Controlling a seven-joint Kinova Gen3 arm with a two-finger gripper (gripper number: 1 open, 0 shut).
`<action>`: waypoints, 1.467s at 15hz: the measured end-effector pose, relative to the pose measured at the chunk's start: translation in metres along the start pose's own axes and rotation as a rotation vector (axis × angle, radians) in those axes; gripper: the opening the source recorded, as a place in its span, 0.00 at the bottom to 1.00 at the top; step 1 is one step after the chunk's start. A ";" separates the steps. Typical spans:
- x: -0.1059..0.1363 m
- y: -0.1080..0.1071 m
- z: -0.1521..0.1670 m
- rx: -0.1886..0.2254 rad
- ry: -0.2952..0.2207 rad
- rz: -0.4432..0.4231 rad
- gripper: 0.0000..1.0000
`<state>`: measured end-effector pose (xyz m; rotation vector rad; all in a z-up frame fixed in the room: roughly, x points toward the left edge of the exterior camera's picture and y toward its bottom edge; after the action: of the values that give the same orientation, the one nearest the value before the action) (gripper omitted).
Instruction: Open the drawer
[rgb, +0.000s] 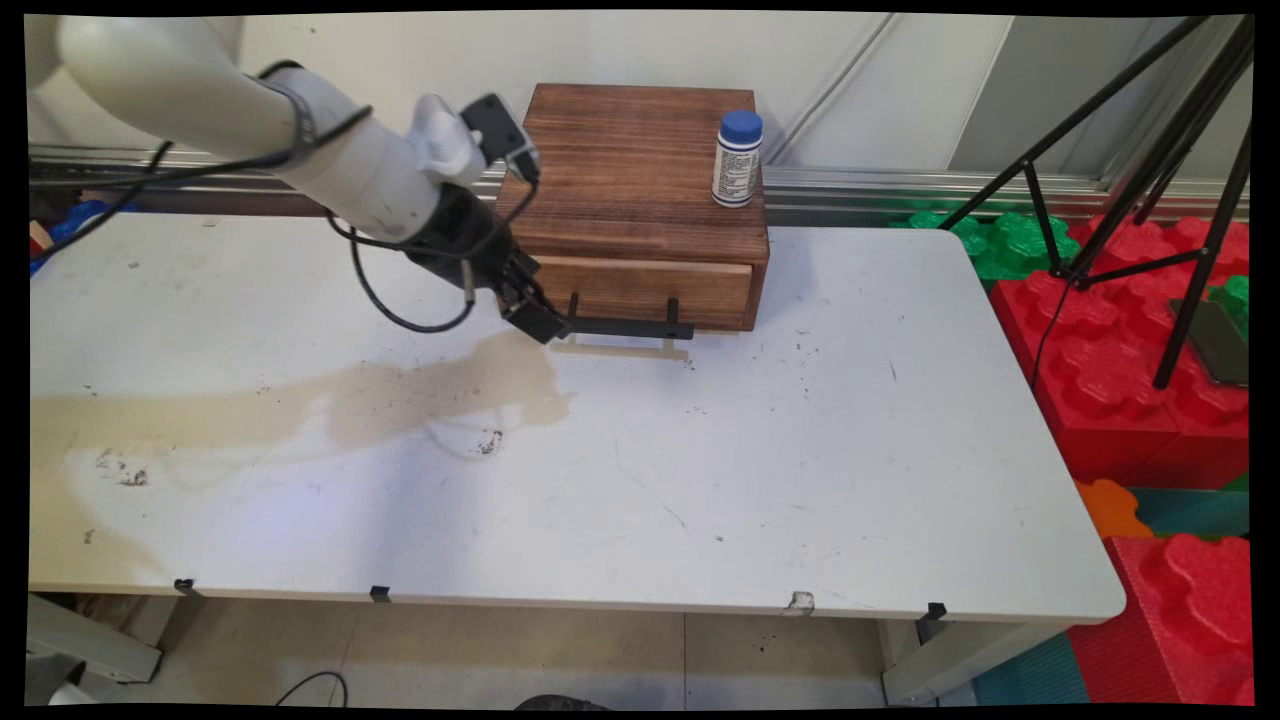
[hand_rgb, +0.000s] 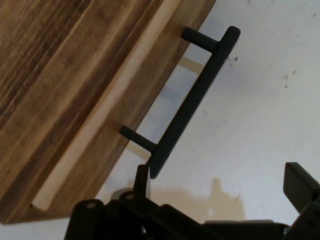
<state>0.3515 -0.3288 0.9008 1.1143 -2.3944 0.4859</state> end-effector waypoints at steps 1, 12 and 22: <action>0.002 0.000 0.007 0.003 -0.002 0.005 1.00; 0.016 0.001 0.077 -0.005 -0.028 0.077 1.00; 0.025 0.002 0.127 -0.037 -0.039 0.120 1.00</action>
<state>0.3035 -0.4050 0.8083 0.9771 -2.5035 0.4609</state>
